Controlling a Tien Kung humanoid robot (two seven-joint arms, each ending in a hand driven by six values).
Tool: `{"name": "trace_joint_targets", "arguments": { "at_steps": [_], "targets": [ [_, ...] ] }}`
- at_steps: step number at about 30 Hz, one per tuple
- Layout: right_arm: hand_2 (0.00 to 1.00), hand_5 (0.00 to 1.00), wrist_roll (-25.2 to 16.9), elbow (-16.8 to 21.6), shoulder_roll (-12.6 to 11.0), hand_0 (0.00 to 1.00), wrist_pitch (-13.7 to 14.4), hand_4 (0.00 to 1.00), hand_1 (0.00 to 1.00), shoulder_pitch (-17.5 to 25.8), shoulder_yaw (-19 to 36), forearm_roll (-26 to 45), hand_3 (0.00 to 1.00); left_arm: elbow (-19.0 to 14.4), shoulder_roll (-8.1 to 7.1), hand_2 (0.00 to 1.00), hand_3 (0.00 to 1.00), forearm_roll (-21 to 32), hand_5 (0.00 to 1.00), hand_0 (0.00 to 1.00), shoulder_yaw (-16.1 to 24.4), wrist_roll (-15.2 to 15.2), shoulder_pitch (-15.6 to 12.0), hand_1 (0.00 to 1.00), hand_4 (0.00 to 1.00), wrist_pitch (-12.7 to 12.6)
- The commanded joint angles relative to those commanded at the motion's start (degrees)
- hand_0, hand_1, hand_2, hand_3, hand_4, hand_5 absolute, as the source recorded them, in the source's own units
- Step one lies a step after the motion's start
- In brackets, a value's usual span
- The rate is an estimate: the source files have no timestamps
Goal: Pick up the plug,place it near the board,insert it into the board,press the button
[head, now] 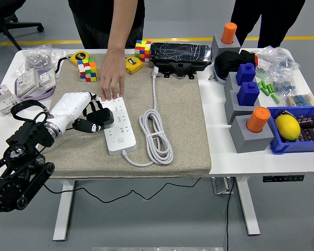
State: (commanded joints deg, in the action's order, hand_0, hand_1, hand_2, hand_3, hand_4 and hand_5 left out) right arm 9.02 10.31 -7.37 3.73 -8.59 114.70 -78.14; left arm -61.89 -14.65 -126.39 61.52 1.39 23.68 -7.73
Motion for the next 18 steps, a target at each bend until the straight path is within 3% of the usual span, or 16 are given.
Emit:
{"name": "trace_joint_targets", "arguments": {
  "at_steps": [18],
  "targets": [
    [0.779,0.998,0.04,0.00,-0.10,0.832,0.00,0.998,0.806,0.03,-0.38,0.32,0.813,1.05,-0.94,0.395,0.509,0.14,0.002,0.281,-2.33,0.56,1.00,0.345,0.747,-0.61]
  ]
}}
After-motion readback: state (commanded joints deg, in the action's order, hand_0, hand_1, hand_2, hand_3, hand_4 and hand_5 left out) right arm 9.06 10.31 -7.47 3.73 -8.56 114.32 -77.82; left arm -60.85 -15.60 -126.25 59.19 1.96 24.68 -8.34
